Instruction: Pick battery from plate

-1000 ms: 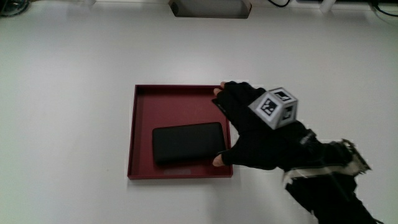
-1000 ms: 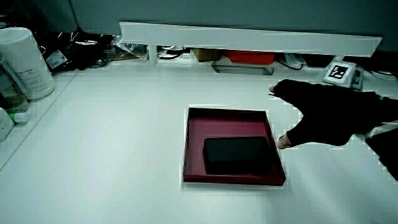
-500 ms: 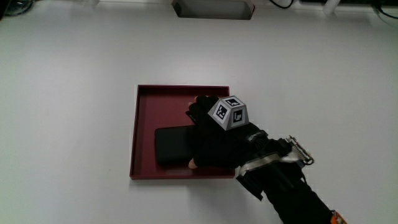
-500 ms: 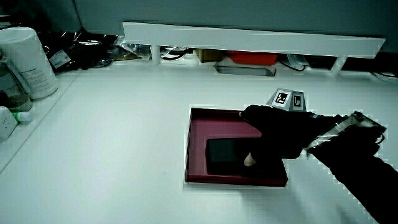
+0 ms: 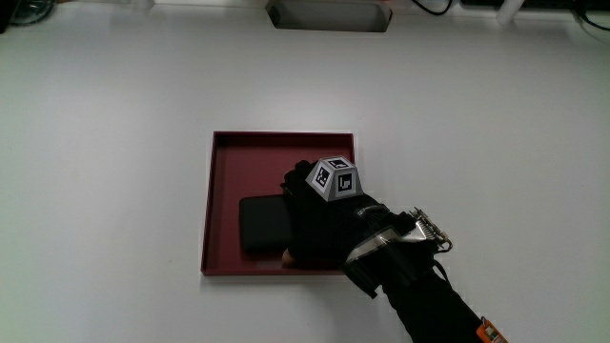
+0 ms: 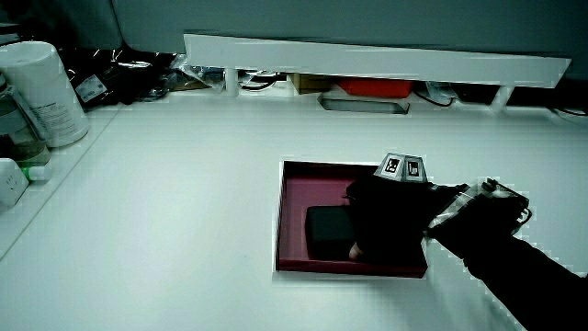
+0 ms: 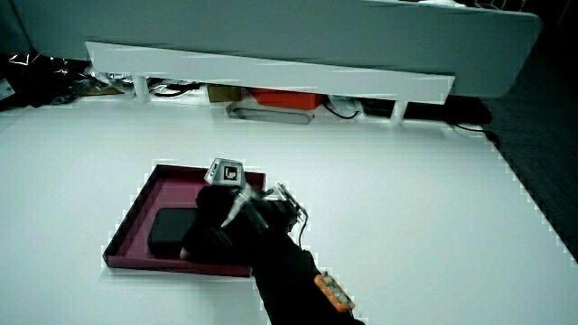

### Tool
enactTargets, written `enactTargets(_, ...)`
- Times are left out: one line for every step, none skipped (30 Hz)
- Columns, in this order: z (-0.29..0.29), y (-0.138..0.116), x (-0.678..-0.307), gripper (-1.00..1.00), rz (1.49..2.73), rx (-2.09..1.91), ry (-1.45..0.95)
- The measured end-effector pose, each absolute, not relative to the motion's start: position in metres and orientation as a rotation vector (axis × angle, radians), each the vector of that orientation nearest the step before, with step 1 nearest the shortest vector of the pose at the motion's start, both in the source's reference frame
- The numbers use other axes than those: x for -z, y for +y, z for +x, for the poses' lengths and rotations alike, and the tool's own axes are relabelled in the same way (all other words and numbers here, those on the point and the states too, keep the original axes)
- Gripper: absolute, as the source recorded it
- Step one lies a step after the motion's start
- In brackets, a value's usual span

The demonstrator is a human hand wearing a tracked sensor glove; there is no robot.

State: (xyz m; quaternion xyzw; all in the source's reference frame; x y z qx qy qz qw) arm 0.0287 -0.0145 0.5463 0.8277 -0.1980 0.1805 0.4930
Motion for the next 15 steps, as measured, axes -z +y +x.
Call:
enactTargets(0.029,-0.014,-0.547,0.00,2.005,-0.438,-0.476)
enactTargets(0.028,-0.013,-0.548,0.00,2.003,-0.432,-0.478)
enactTargets(0.027,-0.012,-0.548,0.00,1.991,-0.429,-0.482)
enactTargets(0.027,-0.012,-0.549,0.00,2.005,-0.427,-0.481)
enactTargets(0.027,-0.012,-0.548,0.00,2.017,-0.423,-0.477)
enactTargets(0.027,-0.012,-0.547,0.08,2.033,-0.436,-0.479)
enactTargets(0.027,-0.012,-0.547,0.15,2.032,-0.432,-0.481)
enactTargets(0.026,-0.012,-0.545,0.23,2.068,-0.426,-0.485)
enactTargets(0.024,-0.012,-0.542,0.31,2.078,-0.422,-0.499)
enactTargets(0.024,-0.011,-0.541,0.38,2.096,-0.432,-0.503)
enactTargets(0.023,-0.011,-0.537,0.46,2.104,-0.442,-0.529)
enactTargets(0.023,-0.011,-0.539,0.54,2.120,-0.449,-0.538)
enactTargets(0.023,-0.010,-0.539,0.62,2.132,-0.451,-0.536)
enactTargets(0.023,-0.010,-0.534,0.69,2.149,-0.462,-0.556)
enactTargets(0.023,-0.010,-0.535,0.77,2.164,-0.463,-0.557)
